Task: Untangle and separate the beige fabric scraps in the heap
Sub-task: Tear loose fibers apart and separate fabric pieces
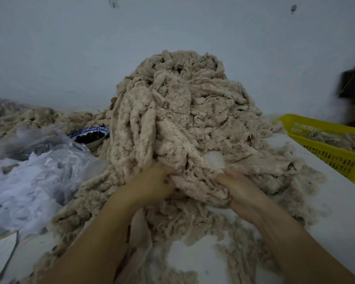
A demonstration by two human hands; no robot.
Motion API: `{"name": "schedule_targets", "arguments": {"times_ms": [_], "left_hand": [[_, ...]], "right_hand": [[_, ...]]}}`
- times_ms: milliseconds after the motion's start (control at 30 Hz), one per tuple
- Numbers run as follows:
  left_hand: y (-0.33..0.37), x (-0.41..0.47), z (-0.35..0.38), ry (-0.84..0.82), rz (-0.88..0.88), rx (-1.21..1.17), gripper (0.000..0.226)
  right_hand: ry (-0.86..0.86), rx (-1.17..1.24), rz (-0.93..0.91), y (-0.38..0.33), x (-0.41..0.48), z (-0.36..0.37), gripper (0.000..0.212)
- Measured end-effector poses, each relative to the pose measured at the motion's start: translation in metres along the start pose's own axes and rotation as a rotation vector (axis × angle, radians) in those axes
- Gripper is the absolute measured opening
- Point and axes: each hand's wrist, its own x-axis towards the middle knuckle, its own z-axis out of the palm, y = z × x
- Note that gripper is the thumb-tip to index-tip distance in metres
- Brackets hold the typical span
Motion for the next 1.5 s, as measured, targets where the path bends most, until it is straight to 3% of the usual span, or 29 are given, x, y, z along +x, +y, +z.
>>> {"name": "schedule_targets", "arguments": {"times_ms": [67,133,267,367,500,633,800,933,1000,1100,1233,1300,1367,1433,1500], "left_hand": [[0.021,-0.005,0.001,-0.037,0.135,-0.126,0.034],[0.041,-0.004,0.011,0.018,0.150,-0.355,0.033],[0.067,0.012,0.032,-0.110,-0.068,-1.050,0.050],[0.071,0.024,0.037,-0.125,-0.152,-1.476,0.028],[0.076,0.036,0.027,-0.046,-0.237,-1.744,0.016],[0.072,0.055,0.018,0.067,-0.414,-1.896,0.021],[0.048,0.074,0.004,0.300,-0.452,-2.167,0.029],[0.016,0.073,-0.001,0.465,-0.544,-2.117,0.021],[0.007,0.072,0.003,0.524,-0.500,-2.034,0.015],[-0.007,0.072,0.018,0.614,-0.470,-1.932,0.029],[-0.025,0.071,0.021,0.645,-0.567,-1.873,0.039],[-0.021,0.070,0.019,0.560,-0.587,-1.640,0.048],[-0.008,0.065,0.023,0.495,-0.507,-1.170,0.062],[0.009,0.050,0.036,0.556,-0.310,-0.765,0.060],[0.022,0.031,0.044,0.700,-0.073,-0.562,0.051]], "right_hand": [[0.040,0.085,-0.005,-0.002,0.000,0.000,0.037],[0.059,0.098,-0.038,-0.002,0.001,0.005,0.058],[0.123,-0.064,-0.136,0.002,-0.005,0.018,0.043],[0.105,-0.049,-0.172,0.002,-0.007,0.021,0.043],[0.097,-0.156,-0.230,0.005,-0.008,0.030,0.044],[0.192,-0.179,-0.296,0.006,-0.011,0.033,0.043],[0.256,0.019,-0.350,0.007,-0.012,0.030,0.037],[0.311,0.257,-0.295,0.000,-0.011,0.025,0.034],[0.358,0.297,-0.296,-0.004,-0.011,0.022,0.042],[0.425,0.370,-0.339,-0.008,-0.011,0.018,0.051],[0.499,0.534,-0.339,-0.012,-0.009,0.009,0.035],[0.473,0.629,-0.339,-0.010,-0.004,0.003,0.027],[0.424,0.664,-0.322,-0.010,0.000,-0.001,0.028],[0.374,0.663,-0.288,-0.010,0.001,-0.002,0.027],[0.347,0.660,-0.268,-0.009,0.002,-0.002,0.027]]}}
